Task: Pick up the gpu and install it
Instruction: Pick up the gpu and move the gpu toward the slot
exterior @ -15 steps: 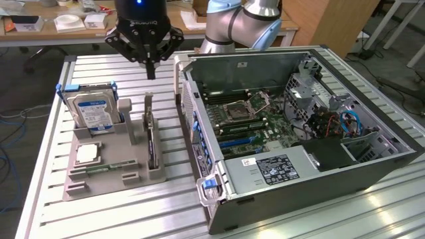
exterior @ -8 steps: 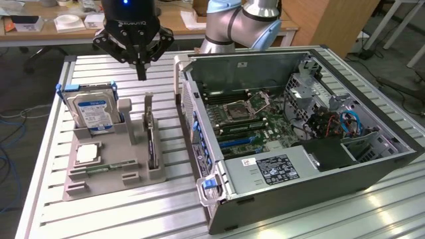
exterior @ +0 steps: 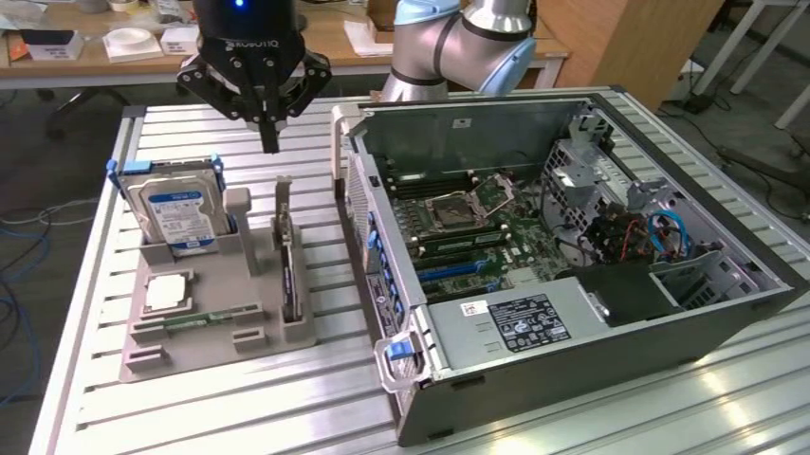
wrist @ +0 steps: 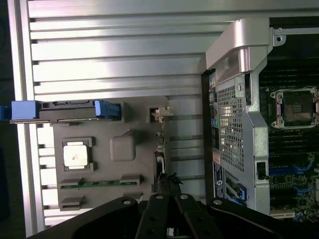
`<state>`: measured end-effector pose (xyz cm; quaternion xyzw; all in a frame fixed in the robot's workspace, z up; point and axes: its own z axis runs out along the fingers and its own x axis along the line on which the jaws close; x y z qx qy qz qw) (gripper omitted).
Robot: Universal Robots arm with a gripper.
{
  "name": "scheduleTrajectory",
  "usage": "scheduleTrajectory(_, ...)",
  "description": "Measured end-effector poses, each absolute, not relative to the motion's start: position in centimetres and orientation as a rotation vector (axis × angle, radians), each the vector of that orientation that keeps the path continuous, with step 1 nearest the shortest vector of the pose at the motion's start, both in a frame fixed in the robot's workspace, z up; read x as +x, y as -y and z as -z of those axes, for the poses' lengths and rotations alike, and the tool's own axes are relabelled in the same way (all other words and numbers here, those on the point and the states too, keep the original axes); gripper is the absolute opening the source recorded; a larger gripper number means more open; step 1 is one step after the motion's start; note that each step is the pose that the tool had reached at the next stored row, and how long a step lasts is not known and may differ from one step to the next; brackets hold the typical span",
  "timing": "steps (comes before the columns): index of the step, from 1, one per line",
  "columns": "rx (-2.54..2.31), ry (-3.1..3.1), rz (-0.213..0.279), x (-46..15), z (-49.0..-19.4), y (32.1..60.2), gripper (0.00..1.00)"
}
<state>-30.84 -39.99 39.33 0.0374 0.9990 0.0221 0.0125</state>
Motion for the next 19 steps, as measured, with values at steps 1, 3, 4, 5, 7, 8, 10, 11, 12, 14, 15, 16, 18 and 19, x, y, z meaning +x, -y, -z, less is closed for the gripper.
scheduleTrajectory(1,0.117,-3.114,-0.069,-30.84,-39.33,39.99,0.1)
scheduleTrajectory(3,0.117,-3.114,-0.069,-30.84,-39.33,39.99,0.1)
scheduleTrajectory(4,0.117,-3.114,-0.069,-30.84,-39.33,39.99,0.1)
scheduleTrajectory(5,0.117,-3.114,-0.069,-30.84,-39.33,39.99,0.1)
scheduleTrajectory(7,0.117,-3.114,-0.069,-30.84,-39.33,39.99,0.11)
scheduleTrajectory(8,0.117,-3.114,-0.069,-30.84,-39.33,39.99,0.16)
scheduleTrajectory(10,0.117,-3.114,-0.069,-30.84,-39.33,39.99,0.16)
scheduleTrajectory(11,0.117,-3.114,-0.069,-30.84,-39.33,39.99,0.23)
scheduleTrajectory(12,0.117,-3.114,-0.069,-30.84,-39.33,39.99,0.29)
scheduleTrajectory(14,0.117,-3.114,-0.069,-30.84,-39.33,39.99,0.35)
scheduleTrajectory(15,0.117,-3.114,-0.069,-30.84,-39.33,39.99,0.41)
scheduleTrajectory(16,0.117,-3.114,-0.069,-30.84,-39.33,39.99,0.47)
scheduleTrajectory(18,0.111,-3.114,-0.069,-30.84,-39.3,39.99,0.53)
scheduleTrajectory(19,0.099,-3.115,-0.069,-30.85,-39.22,40.0,0.59)
